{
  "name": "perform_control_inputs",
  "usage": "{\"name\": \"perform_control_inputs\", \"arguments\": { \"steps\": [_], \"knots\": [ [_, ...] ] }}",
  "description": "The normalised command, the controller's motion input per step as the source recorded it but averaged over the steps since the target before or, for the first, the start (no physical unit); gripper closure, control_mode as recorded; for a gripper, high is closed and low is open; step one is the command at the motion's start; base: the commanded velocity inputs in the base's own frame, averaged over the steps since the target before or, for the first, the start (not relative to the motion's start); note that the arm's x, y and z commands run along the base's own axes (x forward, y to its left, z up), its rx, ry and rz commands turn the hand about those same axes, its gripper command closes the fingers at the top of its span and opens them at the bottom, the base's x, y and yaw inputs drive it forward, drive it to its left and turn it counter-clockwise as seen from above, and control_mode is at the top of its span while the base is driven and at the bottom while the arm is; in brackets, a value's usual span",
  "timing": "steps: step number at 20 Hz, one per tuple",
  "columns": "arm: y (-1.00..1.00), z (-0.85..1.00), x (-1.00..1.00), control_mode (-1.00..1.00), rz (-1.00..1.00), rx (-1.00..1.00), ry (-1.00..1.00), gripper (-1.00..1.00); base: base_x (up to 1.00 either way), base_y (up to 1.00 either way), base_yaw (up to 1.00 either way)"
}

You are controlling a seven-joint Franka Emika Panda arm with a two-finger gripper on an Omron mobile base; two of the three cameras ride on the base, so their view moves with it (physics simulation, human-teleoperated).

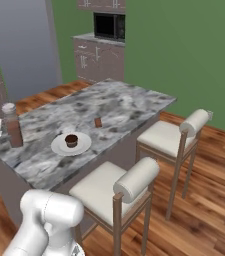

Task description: Take the cinnamon bottle from the cabinet and place it on the dining table, next to the plate with the cupcake. Then take the chocolate from the dining counter and place it on the cupcake plate.

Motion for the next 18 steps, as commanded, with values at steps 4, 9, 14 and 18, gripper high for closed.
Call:
{"name": "perform_control_inputs", "arguments": {
  "steps": [4,9,14,18],
  "knots": [
    [0.24,-0.52,0.0,-1.0,-0.34,0.0,0.01,1.0,0.0,0.0,0.0],
    [0.03,-0.53,0.1,-1.0,-0.04,0.0,0.0,1.0,0.0,0.0,0.0],
    [0.0,-0.49,0.4,-1.0,0.0,0.0,0.0,1.0,0.0,0.0,0.0],
    [0.0,-0.38,0.46,-1.0,0.1,-0.01,0.0,1.0,0.0,0.0,0.0]
  ]
}}
